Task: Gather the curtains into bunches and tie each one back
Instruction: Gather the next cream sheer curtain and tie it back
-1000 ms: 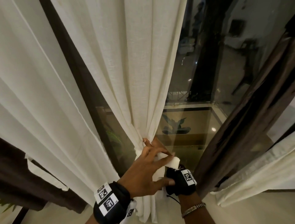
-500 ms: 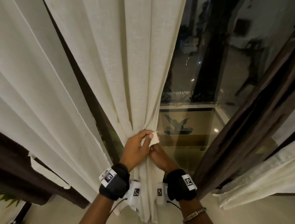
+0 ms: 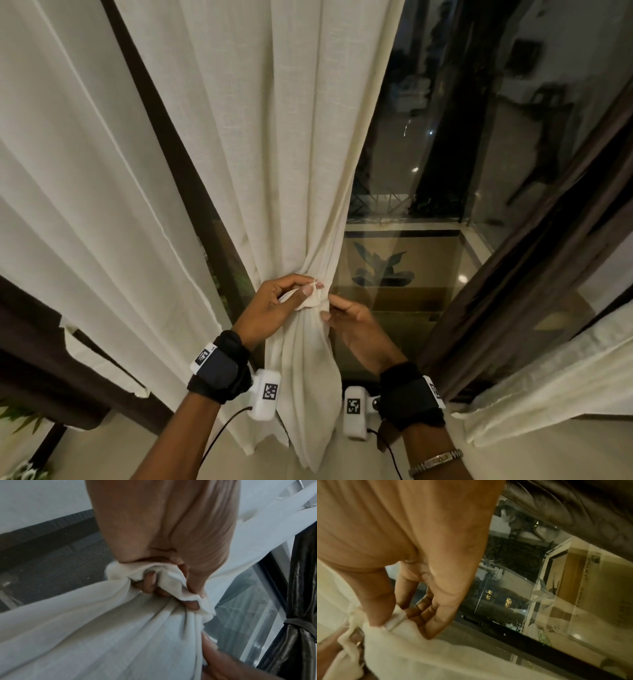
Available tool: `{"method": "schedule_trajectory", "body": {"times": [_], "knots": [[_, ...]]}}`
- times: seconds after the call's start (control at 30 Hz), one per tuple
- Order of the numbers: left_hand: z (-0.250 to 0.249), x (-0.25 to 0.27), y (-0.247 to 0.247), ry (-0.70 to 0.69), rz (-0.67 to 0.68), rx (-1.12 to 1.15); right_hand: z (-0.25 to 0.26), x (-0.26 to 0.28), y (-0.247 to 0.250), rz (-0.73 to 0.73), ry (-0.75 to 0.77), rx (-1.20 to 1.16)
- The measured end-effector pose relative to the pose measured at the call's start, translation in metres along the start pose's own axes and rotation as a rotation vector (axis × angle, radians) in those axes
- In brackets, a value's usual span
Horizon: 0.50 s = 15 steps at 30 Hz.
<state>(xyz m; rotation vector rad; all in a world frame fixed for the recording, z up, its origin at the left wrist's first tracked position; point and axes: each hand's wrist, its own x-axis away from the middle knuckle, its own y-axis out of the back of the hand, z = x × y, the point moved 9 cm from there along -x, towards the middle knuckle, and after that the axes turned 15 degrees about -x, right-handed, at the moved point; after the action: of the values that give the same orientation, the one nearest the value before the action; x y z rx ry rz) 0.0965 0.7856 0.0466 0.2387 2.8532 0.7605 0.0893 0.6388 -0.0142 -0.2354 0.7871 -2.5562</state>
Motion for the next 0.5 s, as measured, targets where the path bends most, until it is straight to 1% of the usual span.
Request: {"method": "schedule_trajectory", "body": {"times": [0.07,0.17,0.23,0.27,0.3,0.4,0.5], "knots": [[0.003,0.000,0.001,-0.010,0.036,-0.018,0.001,-0.003,0.003,-0.025,0.038,0.040],[0.002,0.003,-0.006,-0.082,0.150,-0.069,0.005,-0.007,0.014,-0.141,0.105,0.040],[0.003,0.006,-0.016,-0.095,0.226,-0.118,0.009,-0.008,0.017,-0.208,0.145,0.045],[0.003,0.006,-0.019,-0.093,0.222,-0.132,0.010,-0.009,0.018,-0.229,0.161,0.061],[0.004,0.005,-0.018,-0.088,0.173,-0.148,0.011,-0.009,0.017,-0.241,0.173,0.076],[0.007,0.001,-0.010,-0.037,-0.048,-0.141,0.010,-0.008,0.015,-0.251,0.185,0.085],[0.014,0.001,-0.003,0.001,-0.155,-0.059,0.009,-0.006,0.018,-0.245,0.160,0.050]]}}
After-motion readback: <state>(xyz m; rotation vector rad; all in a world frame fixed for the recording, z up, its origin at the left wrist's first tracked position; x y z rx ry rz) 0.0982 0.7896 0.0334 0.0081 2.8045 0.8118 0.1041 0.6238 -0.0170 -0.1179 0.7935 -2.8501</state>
